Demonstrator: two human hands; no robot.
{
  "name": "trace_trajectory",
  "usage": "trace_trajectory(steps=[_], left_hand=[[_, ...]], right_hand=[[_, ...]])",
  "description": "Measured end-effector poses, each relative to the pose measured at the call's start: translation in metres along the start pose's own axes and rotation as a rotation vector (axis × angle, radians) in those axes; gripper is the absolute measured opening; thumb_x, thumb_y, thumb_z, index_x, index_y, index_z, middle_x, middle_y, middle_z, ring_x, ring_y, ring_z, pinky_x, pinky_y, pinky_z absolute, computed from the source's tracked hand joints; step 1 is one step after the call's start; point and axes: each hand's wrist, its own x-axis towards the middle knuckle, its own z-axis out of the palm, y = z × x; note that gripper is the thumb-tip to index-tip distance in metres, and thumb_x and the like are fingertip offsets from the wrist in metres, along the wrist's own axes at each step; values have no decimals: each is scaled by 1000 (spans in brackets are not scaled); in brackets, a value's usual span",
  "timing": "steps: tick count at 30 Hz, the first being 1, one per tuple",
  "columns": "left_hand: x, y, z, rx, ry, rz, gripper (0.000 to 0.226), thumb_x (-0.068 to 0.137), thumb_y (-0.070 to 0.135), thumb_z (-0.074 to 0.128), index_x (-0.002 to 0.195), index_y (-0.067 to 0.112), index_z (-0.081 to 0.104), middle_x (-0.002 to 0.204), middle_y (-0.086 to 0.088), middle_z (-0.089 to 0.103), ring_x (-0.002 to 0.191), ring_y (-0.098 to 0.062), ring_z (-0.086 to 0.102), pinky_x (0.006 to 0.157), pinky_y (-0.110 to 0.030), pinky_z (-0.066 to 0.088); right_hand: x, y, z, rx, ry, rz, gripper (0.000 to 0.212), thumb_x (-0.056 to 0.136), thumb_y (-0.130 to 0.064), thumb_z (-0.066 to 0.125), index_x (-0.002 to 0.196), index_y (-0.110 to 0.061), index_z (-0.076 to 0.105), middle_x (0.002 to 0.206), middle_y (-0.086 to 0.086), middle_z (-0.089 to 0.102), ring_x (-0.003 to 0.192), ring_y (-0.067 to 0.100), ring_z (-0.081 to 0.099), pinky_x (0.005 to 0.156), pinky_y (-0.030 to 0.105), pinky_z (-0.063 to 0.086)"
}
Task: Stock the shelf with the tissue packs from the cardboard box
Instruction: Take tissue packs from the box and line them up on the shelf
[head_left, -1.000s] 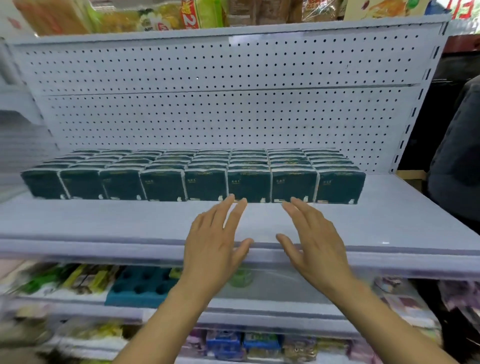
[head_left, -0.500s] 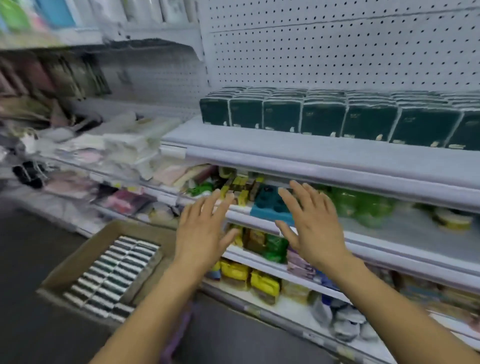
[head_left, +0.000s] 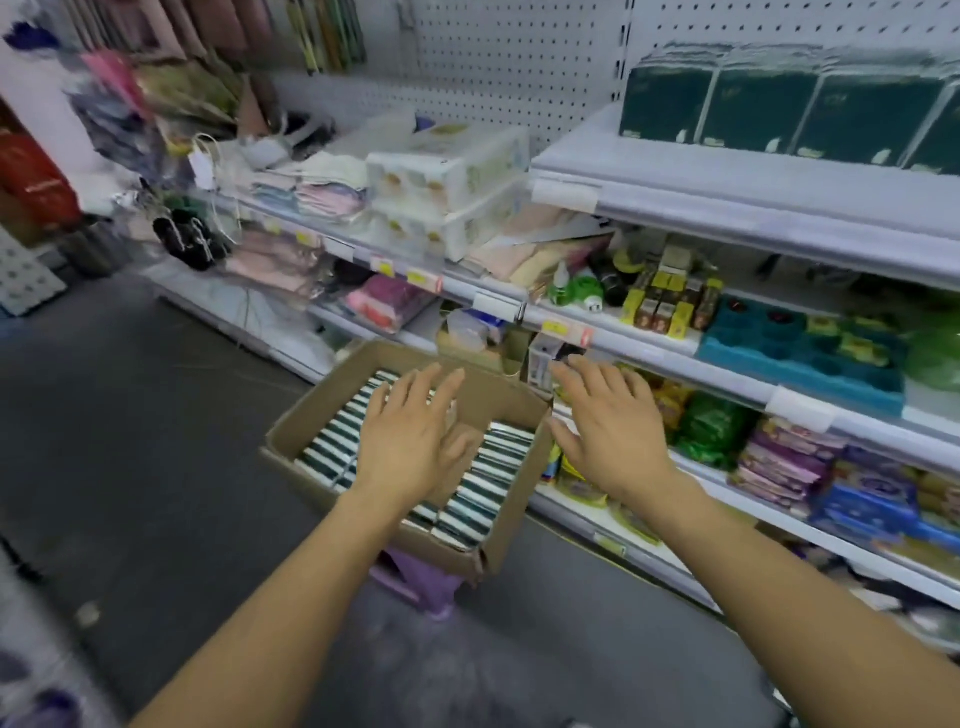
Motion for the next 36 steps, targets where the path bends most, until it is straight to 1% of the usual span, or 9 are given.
trace_trajectory(steps=[4, 8, 12, 14, 18, 20, 23, 30, 36], left_hand=[[6, -40, 27, -15, -71, -58, 69, 78, 48, 73, 137, 19, 54, 134, -8, 59, 118, -31, 58, 98, -48, 45], [21, -84, 65, -50, -191, -109, 65, 85, 56, 45, 139, 21, 50, 135, -5, 57, 121, -29, 55, 101, -48, 43], [36, -119, 119, -87, -298, -151, 63, 85, 47, 61, 139, 18, 49, 136, -7, 56, 119, -32, 56, 99, -49, 43], [40, -132, 148, -100, -348, -123, 60, 86, 48, 55, 136, 16, 52, 131, -8, 59, 113, -33, 60, 92, -49, 47], [41, -154, 203, -118, -571, -105, 63, 93, 45, 53, 149, 23, 33, 146, 0, 43, 132, -24, 43, 110, -43, 33], [36, -164, 227, -120, -630, -98, 63, 94, 46, 53, 149, 25, 31, 147, 1, 42, 134, -22, 41, 111, -41, 31], [31, -179, 258, -117, -747, -15, 59, 94, 43, 54, 147, 25, 34, 145, 0, 45, 133, -23, 41, 109, -41, 32], [19, -186, 321, -49, -1004, 335, 57, 93, 35, 56, 146, 26, 38, 151, -1, 36, 142, -24, 24, 119, -43, 12], [17, -185, 359, -5, -989, 548, 51, 92, 37, 59, 141, 32, 48, 147, 3, 45, 143, -20, 24, 120, -52, -5]], right_hand=[[29, -24, 37, 17, -54, -38, 57, 84, -43, 66, 131, -15, 54, 122, 8, 60, 110, 32, 57, 89, 46, 47], [61, -36, 85, 45, -140, -28, 56, 80, -39, 72, 128, -13, 58, 114, 9, 64, 102, 33, 61, 80, 44, 49], [91, -45, 143, 142, -291, 5, 52, 89, -36, 62, 136, -16, 51, 123, 8, 59, 114, 32, 54, 86, 45, 46], [97, -51, 172, 172, -374, 48, 52, 92, -37, 57, 140, -19, 46, 125, 6, 56, 116, 29, 52, 87, 43, 45], [95, -62, 227, 218, -540, 91, 53, 92, -36, 56, 141, -20, 45, 129, 5, 55, 118, 29, 53, 85, 41, 50], [89, -67, 249, 221, -630, 104, 52, 96, -37, 50, 144, -22, 39, 135, 4, 50, 124, 27, 48, 89, 41, 49], [81, -79, 276, 218, -751, 107, 52, 99, -38, 43, 147, -25, 31, 142, 1, 44, 130, 23, 41, 96, 35, 42], [58, -128, 323, 278, -866, 76, 44, 96, -32, 48, 138, -20, 44, 141, 4, 44, 132, 24, 35, 105, 33, 27], [51, -154, 345, 266, -914, 154, 42, 95, -32, 49, 137, -23, 45, 142, 4, 41, 131, 26, 34, 106, 38, 27]])
